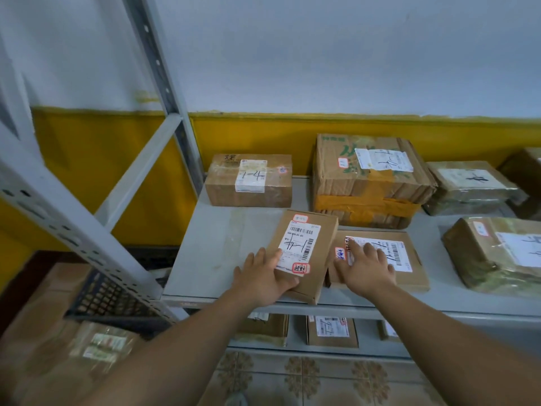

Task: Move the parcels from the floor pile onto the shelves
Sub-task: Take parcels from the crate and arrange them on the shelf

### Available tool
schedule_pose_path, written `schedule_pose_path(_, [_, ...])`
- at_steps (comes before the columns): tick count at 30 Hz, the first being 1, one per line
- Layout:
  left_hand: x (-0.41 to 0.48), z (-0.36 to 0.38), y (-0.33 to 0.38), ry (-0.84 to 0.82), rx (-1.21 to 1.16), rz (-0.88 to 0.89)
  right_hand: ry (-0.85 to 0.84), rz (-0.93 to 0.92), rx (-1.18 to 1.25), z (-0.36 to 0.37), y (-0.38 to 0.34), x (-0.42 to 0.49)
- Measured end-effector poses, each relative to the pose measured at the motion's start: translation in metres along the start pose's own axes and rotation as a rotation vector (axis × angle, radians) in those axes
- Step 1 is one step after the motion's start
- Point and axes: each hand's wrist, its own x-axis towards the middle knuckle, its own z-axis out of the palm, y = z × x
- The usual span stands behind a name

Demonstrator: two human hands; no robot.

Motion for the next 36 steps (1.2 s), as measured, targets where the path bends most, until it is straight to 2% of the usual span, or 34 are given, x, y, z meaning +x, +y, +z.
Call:
schedule_pose_path(7, [0.006,-0.010,-0.011,-0.008,0.051,-0.021,-0.080,-0.014,-0.114,0.013,0.014,0.001])
schedule_pose_path(12, [0.005,-0.006,0.034,-0.041,-0.053,-0.043,-0.091,-0.004,-0.157,0.018,0.011,0.000])
schedule_pose_path(16, [0.004,0.007,0.049,-0.048,0.030,-0.080,-0.120,-0.007,-0.161,0.017,0.013,0.001])
schedule_pose_path(21, [0.007,-0.012,0.016,-0.032,0.166,0.039,-0.116,-0.016,-0.153,0.018,0.016,0.000])
schedule_pose_path(28, [0.006,-0.056,-0.064,-0.183,0.382,0.198,-0.057,-0.022,-0.131,0.020,-0.003,0.002])
schedule_pose_path(33, [0.015,-0.046,-0.049,-0.083,0.337,0.117,-0.009,-0.050,-0.160,0.027,-0.009,0.003])
schedule_pose_path(36, [0.023,-0.032,-0.041,-0.082,0.353,0.070,-0.006,-0.042,-0.152,0.027,-0.007,0.001])
